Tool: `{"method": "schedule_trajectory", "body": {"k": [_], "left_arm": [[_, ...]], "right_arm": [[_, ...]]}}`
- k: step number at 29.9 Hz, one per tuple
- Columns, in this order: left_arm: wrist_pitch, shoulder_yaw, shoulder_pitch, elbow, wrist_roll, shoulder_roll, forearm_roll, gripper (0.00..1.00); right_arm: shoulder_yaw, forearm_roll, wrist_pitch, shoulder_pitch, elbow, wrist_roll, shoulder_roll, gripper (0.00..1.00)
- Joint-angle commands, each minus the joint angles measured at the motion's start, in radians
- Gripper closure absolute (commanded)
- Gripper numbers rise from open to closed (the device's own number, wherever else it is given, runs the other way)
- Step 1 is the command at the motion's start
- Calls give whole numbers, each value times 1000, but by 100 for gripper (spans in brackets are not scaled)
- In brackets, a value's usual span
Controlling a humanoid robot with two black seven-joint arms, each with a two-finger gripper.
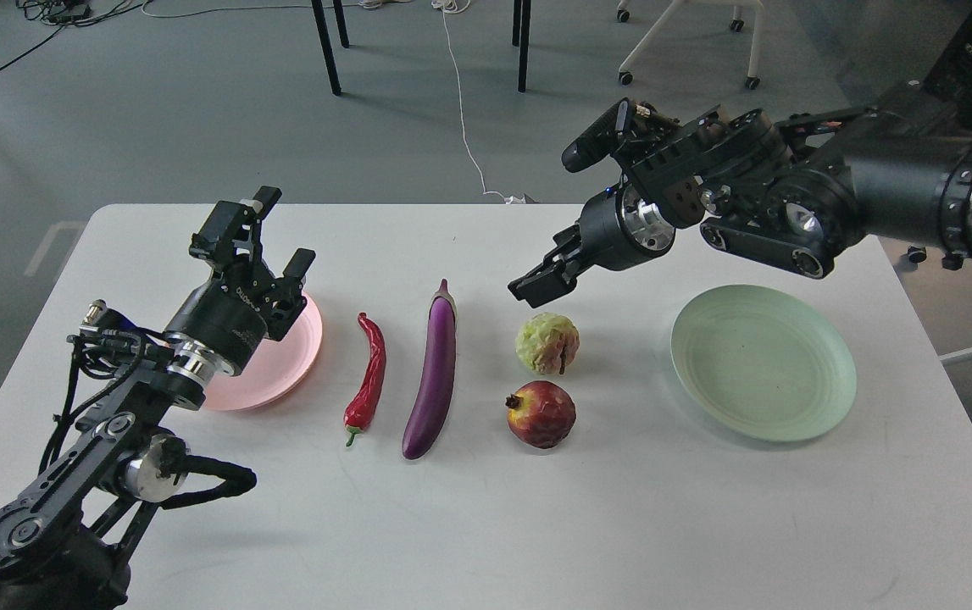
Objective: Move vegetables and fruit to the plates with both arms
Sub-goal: 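Move the right gripper over the green-yellow pear, then grasp the pear with the right gripper and lift it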
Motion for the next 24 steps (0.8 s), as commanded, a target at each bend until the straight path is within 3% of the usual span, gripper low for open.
{"method": "schedule_trajectory", "body": {"k": [1,24], "left_arm": [[0,-1,1,0,-5,3,0,2],[0,-3,1,0,-6,3,0,2]], "right_arm": [[-11,1,-6,-44,-25,0,28,2],[-17,6,-45,-177,-150,0,39,2]]}}
